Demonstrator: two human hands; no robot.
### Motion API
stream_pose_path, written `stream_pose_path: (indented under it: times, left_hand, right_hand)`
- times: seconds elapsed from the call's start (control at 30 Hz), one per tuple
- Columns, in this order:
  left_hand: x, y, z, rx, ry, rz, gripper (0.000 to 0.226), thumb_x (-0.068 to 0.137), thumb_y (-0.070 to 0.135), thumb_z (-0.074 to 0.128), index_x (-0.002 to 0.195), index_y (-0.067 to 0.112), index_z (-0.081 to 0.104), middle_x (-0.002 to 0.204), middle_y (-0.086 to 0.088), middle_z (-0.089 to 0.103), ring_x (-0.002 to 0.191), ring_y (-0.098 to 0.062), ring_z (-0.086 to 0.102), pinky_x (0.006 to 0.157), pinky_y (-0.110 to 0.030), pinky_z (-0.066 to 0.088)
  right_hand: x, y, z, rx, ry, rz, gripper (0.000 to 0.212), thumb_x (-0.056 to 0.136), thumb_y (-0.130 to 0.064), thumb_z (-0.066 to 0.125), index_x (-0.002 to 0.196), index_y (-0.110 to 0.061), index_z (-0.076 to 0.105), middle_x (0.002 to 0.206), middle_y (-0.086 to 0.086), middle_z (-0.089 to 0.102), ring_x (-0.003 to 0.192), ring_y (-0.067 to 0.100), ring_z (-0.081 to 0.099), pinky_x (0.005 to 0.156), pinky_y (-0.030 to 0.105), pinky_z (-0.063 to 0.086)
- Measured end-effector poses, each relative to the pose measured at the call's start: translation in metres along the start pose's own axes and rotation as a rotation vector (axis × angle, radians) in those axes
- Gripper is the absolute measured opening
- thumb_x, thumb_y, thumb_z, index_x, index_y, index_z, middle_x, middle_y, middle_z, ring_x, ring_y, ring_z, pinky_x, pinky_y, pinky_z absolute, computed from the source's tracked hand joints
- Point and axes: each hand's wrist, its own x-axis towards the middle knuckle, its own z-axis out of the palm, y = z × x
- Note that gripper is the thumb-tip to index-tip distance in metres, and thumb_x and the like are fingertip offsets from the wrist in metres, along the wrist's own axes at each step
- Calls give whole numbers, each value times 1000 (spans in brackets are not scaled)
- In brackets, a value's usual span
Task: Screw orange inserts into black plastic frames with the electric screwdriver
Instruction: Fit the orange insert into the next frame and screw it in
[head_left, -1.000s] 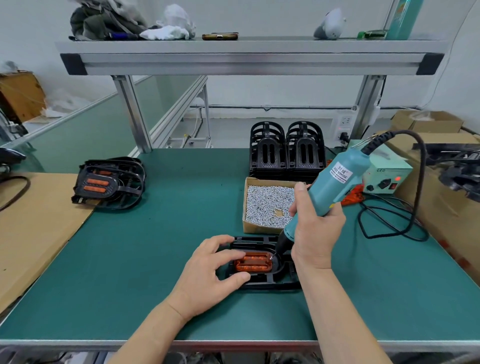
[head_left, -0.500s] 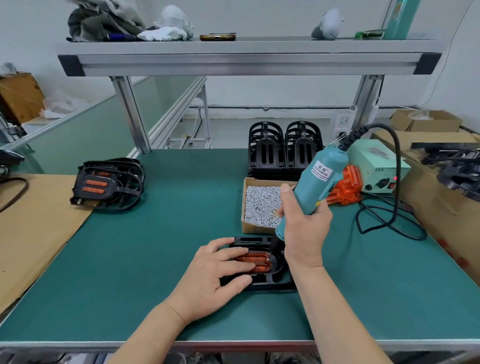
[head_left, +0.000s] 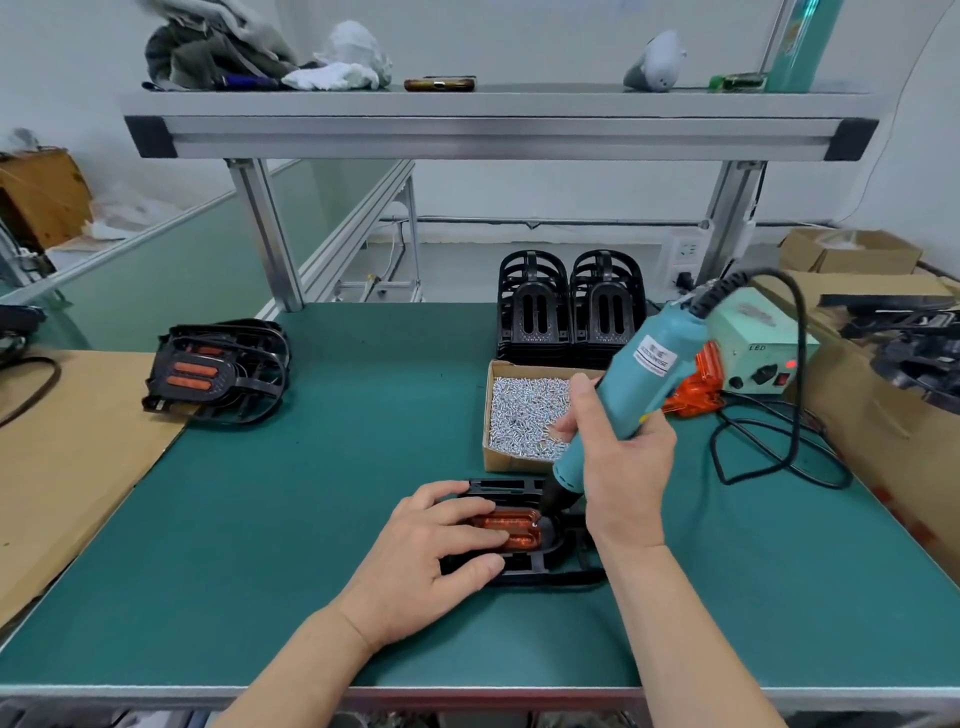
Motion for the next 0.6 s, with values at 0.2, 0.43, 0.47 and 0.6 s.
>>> stream_pose_path:
  times: [0.2,0.43,0.47,0.6]
  left_hand:
    - [0,-2,2,-19,21,0,31,91,57,55,113,44,73,131,28,57,138,-8,35,109,-45,38]
    - [1,0,1,-37,28,1,30,90,55,57,111,42,75,129,25,60,137,-11,38,109,-42,39]
    - [0,0,1,-34,26,5,30,91,55,57,111,42,74,130,25,59,137,-11,38,109,-42,39]
    - [-1,0,1,-17,29,16,31,92,57,55,114,44,73,132,24,59,138,-10,37,110,-42,39]
  right_hand:
    - [-3,-1,4,11,20,-32,25,81,-42,74,76,-18,66,58,-3,62,57,14,60,61,28,53]
    - [39,-25,15,128,103,-68,31,82,-41,75,76,-13,63,58,-1,63,57,13,58,61,24,50]
    - [47,-24,16,140,145,-60,39,81,-44,75,82,-8,62,60,-1,64,60,13,60,62,23,51]
    - [61,-1,17,82,205,0,50,76,-52,74,91,-7,62,64,-4,67,64,9,64,65,22,52]
